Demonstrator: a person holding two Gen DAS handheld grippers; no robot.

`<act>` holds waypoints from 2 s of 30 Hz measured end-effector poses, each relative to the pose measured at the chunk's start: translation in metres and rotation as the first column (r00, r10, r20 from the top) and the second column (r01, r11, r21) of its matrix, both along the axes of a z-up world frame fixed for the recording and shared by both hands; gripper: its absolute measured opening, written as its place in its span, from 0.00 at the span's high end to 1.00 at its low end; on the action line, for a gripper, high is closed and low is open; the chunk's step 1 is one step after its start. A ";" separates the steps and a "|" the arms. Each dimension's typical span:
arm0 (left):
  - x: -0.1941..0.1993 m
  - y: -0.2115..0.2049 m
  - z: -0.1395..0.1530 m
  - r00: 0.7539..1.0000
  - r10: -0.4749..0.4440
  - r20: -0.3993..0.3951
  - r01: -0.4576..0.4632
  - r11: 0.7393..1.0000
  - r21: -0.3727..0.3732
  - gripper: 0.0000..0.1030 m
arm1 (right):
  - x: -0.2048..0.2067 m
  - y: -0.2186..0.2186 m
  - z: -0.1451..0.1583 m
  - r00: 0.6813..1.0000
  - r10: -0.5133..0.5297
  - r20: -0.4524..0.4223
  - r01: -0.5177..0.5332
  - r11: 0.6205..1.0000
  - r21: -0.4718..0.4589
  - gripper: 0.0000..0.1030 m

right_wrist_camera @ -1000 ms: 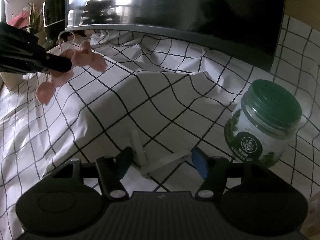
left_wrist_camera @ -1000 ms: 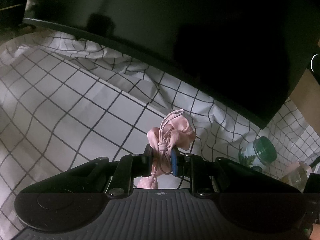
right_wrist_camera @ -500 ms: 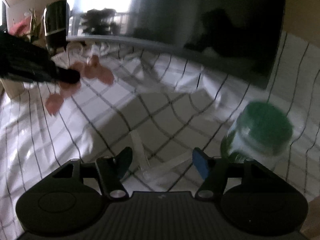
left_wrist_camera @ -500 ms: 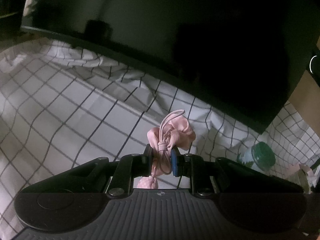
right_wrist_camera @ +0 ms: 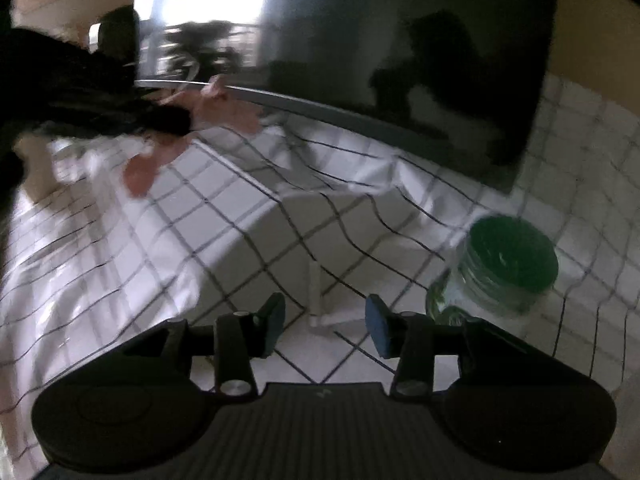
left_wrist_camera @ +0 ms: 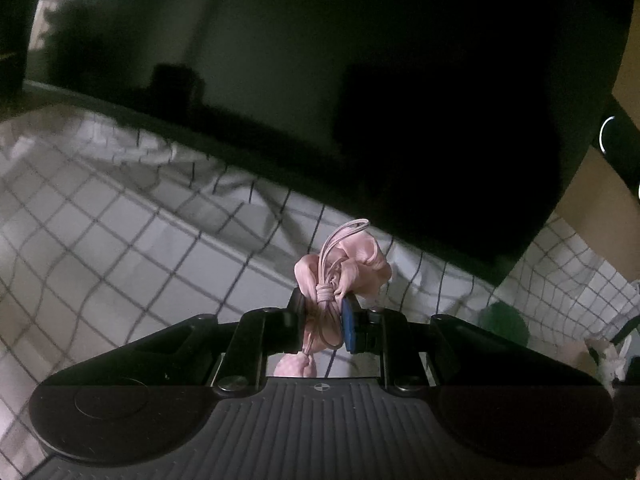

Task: Organize soft objects
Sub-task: 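Hold the scrunchie in the left tool while the right tool approaches the clear plastic piece, then close the right tool on the clear plastic piece and lift it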

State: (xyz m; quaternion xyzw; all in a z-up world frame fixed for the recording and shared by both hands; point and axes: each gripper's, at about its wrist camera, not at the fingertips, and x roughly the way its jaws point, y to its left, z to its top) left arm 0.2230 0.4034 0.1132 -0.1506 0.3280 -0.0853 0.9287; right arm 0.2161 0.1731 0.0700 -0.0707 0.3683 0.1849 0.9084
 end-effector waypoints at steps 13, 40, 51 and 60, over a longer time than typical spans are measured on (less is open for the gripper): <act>-0.010 0.016 -0.016 0.999 0.016 -0.041 -0.016 1.000 -0.004 0.79 | 0.005 0.014 -0.028 0.987 0.140 -0.082 -0.139 0.990 0.027 0.76; -0.002 0.007 -0.024 0.996 -0.024 -0.090 0.023 1.000 -0.007 0.79 | -0.015 0.004 -0.036 0.997 -0.065 -0.032 0.064 0.998 -0.022 0.33; -0.003 -0.003 -0.017 0.996 -0.038 -0.083 0.038 0.999 -0.006 0.79 | -0.019 0.000 -0.007 0.999 -0.043 0.019 0.043 0.999 0.022 0.64; -0.007 -0.006 -0.016 0.995 -0.036 -0.088 0.036 0.999 0.004 0.79 | -0.023 0.009 -0.007 0.996 0.084 -0.018 -0.083 0.996 0.037 0.67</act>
